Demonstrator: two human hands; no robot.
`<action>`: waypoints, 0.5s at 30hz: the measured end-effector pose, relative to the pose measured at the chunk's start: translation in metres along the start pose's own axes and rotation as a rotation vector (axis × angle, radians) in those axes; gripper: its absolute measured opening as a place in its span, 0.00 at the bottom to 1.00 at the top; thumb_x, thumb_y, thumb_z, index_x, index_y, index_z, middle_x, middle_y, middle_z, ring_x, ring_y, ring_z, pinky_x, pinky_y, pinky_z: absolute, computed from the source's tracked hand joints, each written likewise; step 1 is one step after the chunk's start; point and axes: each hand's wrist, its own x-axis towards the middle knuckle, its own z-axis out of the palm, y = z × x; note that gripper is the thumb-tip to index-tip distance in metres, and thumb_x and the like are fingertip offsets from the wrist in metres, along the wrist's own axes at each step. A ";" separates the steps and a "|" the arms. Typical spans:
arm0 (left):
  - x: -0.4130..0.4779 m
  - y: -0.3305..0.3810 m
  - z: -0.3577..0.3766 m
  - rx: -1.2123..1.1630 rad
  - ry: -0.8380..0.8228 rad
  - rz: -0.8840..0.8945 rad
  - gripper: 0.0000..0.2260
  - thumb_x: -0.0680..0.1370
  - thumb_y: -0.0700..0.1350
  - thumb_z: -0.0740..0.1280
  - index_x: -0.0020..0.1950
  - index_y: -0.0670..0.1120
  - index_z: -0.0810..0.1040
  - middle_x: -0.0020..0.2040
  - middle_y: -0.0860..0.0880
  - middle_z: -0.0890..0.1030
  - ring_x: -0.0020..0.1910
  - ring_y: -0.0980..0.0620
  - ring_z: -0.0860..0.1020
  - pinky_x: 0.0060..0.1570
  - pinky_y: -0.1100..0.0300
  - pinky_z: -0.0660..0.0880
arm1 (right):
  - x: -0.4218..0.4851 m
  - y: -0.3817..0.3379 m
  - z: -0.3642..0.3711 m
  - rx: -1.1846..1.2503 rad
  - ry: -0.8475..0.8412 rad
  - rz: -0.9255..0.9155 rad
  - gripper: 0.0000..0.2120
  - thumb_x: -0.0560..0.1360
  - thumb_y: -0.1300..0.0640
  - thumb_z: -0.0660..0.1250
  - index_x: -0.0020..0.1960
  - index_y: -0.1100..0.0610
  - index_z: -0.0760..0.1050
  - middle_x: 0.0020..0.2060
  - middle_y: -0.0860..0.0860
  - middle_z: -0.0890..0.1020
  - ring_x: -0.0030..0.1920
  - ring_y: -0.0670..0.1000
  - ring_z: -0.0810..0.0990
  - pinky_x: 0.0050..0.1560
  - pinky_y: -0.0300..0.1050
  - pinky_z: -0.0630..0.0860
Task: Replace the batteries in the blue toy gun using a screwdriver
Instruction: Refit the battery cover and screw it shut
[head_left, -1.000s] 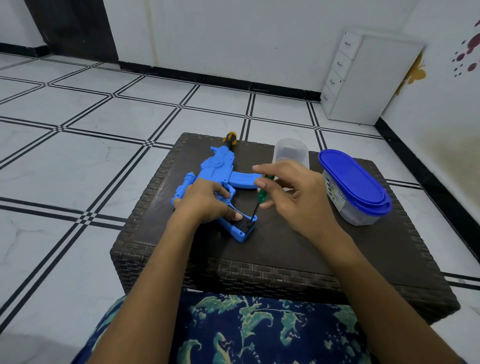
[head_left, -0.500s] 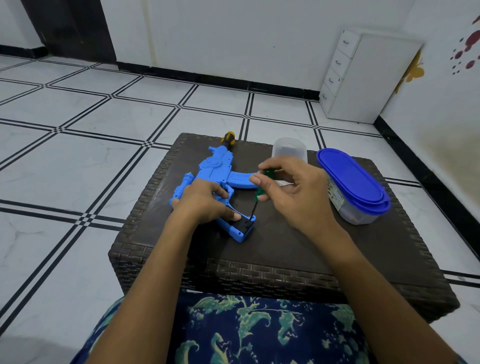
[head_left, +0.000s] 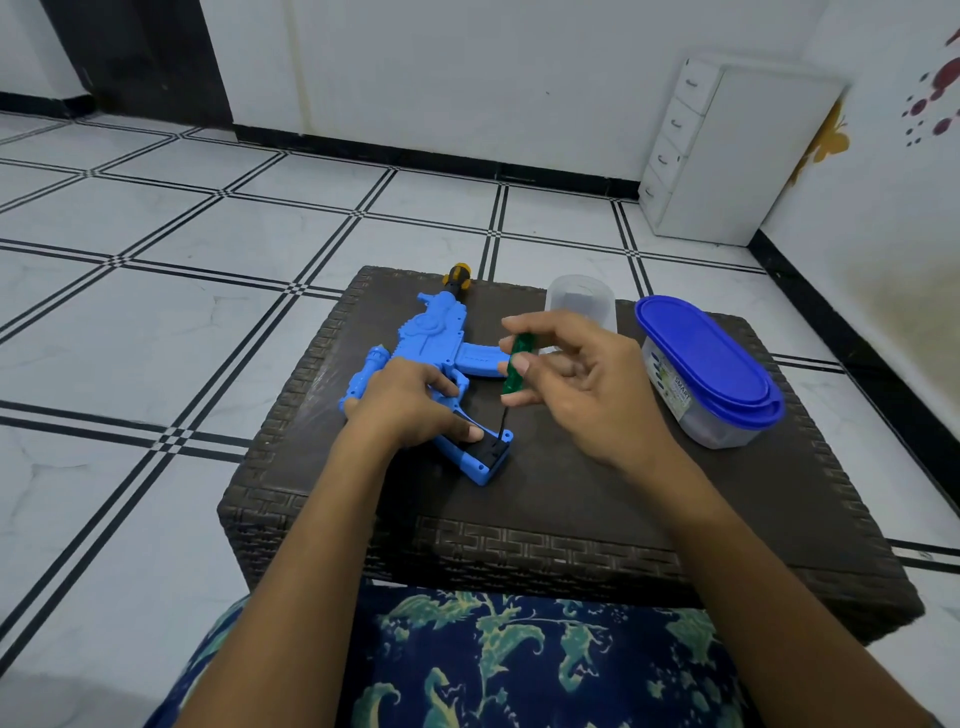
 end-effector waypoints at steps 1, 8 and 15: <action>0.001 0.000 0.000 0.001 -0.001 0.002 0.25 0.47 0.61 0.79 0.40 0.59 0.77 0.43 0.57 0.72 0.54 0.47 0.77 0.62 0.41 0.71 | 0.000 -0.001 0.000 0.001 0.019 0.003 0.12 0.75 0.70 0.69 0.54 0.57 0.79 0.45 0.54 0.82 0.41 0.49 0.85 0.40 0.44 0.84; 0.003 -0.002 0.001 -0.004 -0.003 0.015 0.26 0.52 0.58 0.82 0.46 0.59 0.78 0.46 0.58 0.73 0.55 0.47 0.76 0.62 0.42 0.71 | 0.000 0.000 0.002 -0.084 0.071 -0.030 0.10 0.74 0.65 0.73 0.52 0.60 0.74 0.41 0.57 0.81 0.38 0.54 0.84 0.31 0.45 0.82; 0.004 -0.003 0.001 -0.005 -0.009 0.017 0.26 0.52 0.58 0.82 0.46 0.60 0.78 0.46 0.57 0.73 0.55 0.47 0.76 0.62 0.42 0.70 | -0.002 0.005 0.001 -0.018 -0.101 0.036 0.17 0.81 0.67 0.60 0.69 0.60 0.73 0.56 0.56 0.80 0.54 0.52 0.83 0.46 0.47 0.84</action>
